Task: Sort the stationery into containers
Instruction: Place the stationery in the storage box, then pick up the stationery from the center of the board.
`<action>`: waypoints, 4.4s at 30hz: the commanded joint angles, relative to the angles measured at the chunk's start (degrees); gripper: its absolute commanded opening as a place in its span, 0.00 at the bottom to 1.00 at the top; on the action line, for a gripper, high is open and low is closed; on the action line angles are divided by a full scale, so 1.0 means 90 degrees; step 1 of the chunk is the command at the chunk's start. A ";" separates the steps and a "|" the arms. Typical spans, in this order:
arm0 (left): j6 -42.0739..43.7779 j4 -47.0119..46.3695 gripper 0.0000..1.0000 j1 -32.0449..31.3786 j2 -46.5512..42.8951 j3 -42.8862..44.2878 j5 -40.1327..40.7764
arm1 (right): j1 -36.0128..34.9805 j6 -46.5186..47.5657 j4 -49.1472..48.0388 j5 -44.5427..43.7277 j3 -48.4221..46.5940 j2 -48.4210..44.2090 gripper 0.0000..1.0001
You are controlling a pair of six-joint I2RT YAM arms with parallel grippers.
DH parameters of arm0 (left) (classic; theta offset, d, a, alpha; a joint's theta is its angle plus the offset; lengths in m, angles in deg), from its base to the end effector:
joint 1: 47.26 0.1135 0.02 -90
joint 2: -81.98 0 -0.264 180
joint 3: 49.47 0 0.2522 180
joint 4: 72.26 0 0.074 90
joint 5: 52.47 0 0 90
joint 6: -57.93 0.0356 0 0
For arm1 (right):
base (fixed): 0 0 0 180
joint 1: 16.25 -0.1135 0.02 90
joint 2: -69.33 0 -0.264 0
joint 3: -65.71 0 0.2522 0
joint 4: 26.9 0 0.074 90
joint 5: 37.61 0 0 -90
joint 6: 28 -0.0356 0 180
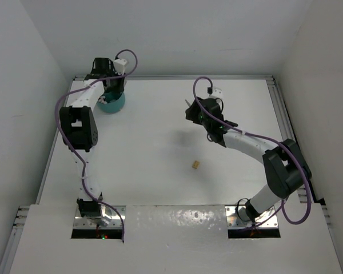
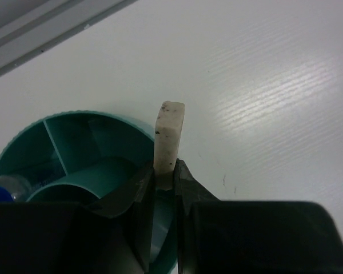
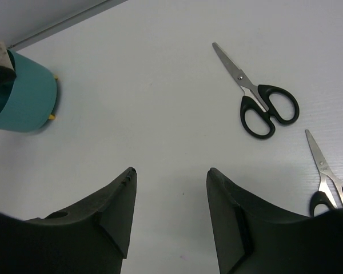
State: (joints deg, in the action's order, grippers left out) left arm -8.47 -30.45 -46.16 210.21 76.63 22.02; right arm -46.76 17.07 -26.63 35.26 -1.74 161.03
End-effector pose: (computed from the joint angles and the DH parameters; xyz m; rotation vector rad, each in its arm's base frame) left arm 0.5135 0.0003 0.2364 0.5796 2.2310 -0.0969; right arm 0.3121 0.1717 0.2290 0.4458 1.9714 0.5517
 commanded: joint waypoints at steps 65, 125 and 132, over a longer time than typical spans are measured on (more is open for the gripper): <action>-0.0776 0.0789 0.39 -0.0250 -0.0487 -0.0294 0.1411 | 0.0010 0.0401 0.0054 -0.0363 0.0390 -0.0795 0.52; -0.0835 0.1646 0.45 -0.0405 -0.3886 -0.1505 -0.2904 | -0.2011 0.5377 -0.1319 0.0271 0.1680 -0.1645 0.00; -0.0971 0.2019 0.49 -0.1020 -0.4169 -0.1417 -0.3501 | -0.2011 0.6935 -0.2601 0.1150 0.0674 -0.0611 0.00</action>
State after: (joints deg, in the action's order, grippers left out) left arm -17.89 -14.34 -53.30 176.74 61.02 -4.38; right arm -64.46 68.22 -39.53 40.64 8.29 152.55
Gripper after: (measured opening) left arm 0.489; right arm 0.197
